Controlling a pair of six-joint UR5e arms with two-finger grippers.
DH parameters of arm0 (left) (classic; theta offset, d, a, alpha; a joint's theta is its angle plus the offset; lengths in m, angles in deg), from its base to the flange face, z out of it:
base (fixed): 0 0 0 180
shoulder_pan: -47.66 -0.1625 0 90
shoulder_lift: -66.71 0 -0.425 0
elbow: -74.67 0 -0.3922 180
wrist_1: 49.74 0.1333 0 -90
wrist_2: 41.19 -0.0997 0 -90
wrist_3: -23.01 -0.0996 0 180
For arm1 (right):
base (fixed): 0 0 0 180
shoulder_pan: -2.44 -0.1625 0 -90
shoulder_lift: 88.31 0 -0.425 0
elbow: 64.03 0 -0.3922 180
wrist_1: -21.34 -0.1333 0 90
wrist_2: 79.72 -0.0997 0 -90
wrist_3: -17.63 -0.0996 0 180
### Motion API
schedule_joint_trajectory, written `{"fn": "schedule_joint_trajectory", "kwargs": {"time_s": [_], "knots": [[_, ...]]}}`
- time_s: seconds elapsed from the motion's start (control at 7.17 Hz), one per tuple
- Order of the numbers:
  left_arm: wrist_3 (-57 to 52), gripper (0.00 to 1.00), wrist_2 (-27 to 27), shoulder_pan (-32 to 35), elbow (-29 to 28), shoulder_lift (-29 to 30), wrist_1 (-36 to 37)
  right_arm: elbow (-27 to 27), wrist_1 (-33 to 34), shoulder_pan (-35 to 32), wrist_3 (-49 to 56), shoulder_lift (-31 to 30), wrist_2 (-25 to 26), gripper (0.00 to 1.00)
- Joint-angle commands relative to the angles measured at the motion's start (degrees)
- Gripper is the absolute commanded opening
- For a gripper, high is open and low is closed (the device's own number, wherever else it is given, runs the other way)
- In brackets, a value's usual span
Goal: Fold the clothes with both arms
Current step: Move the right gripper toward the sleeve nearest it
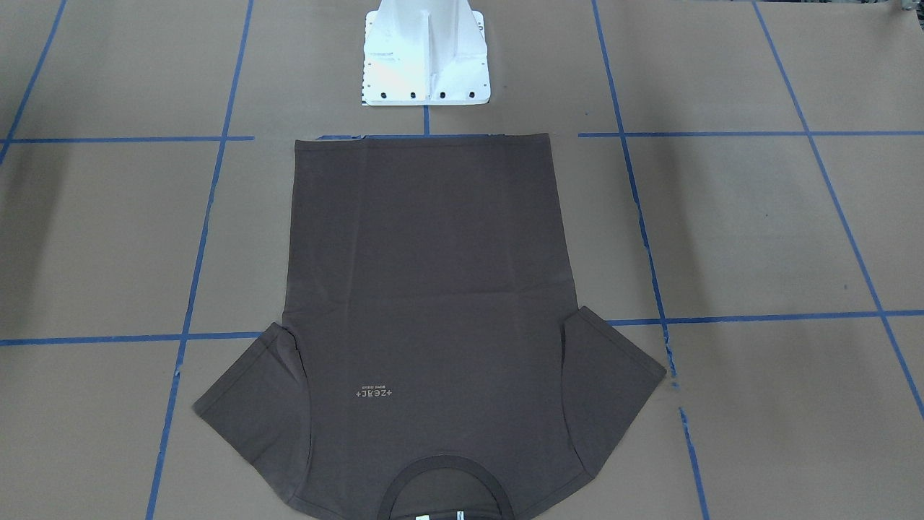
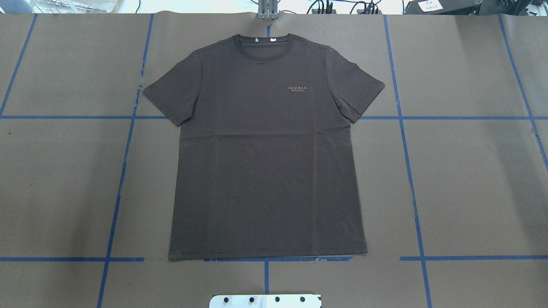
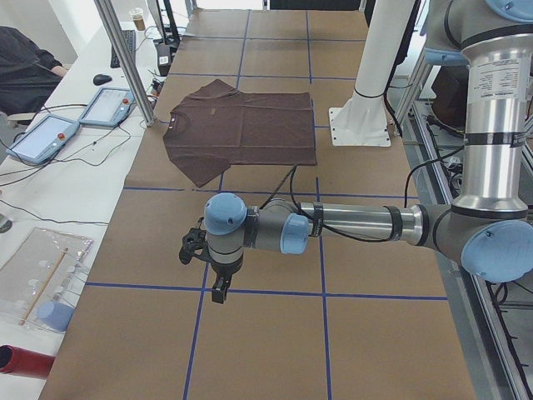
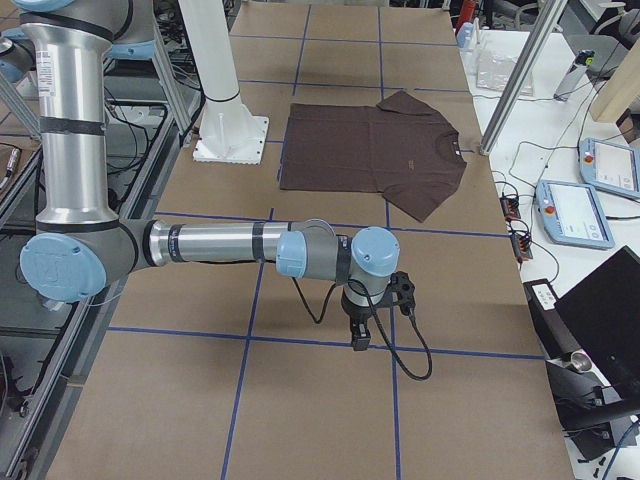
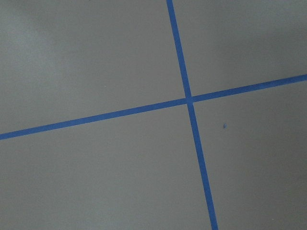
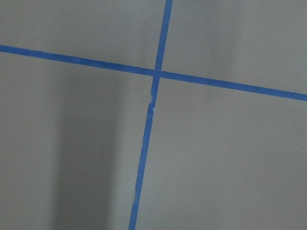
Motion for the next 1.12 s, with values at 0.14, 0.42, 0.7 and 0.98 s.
{"fn": "schedule_joint_trajectory", "kwargs": {"time_s": [0.14, 0.42, 0.7, 0.98], "knots": [[-0.26, 1.00, 0.00, -0.03, -0.14, 0.91, -0.26, 1.09, -0.13, 0.05, -0.95, 2.13, -0.67, 1.00], [-0.35, 1.00, 0.44, -0.38, -0.67, 5.04, -3.05, -1.45, -3.01, 8.51, -8.27, 11.42, -0.77, 1.00], [0.35, 1.00, 0.70, -0.56, -5.31, 5.32, -15.51, -8.88, -10.54, 17.07, -22.77, 22.67, 0.73, 1.00], [4.56, 1.00, 1.49, -0.73, -6.90, 8.46, -18.61, -17.94, -27.81, 24.01, -39.70, 28.67, 0.82, 1.00]]}}
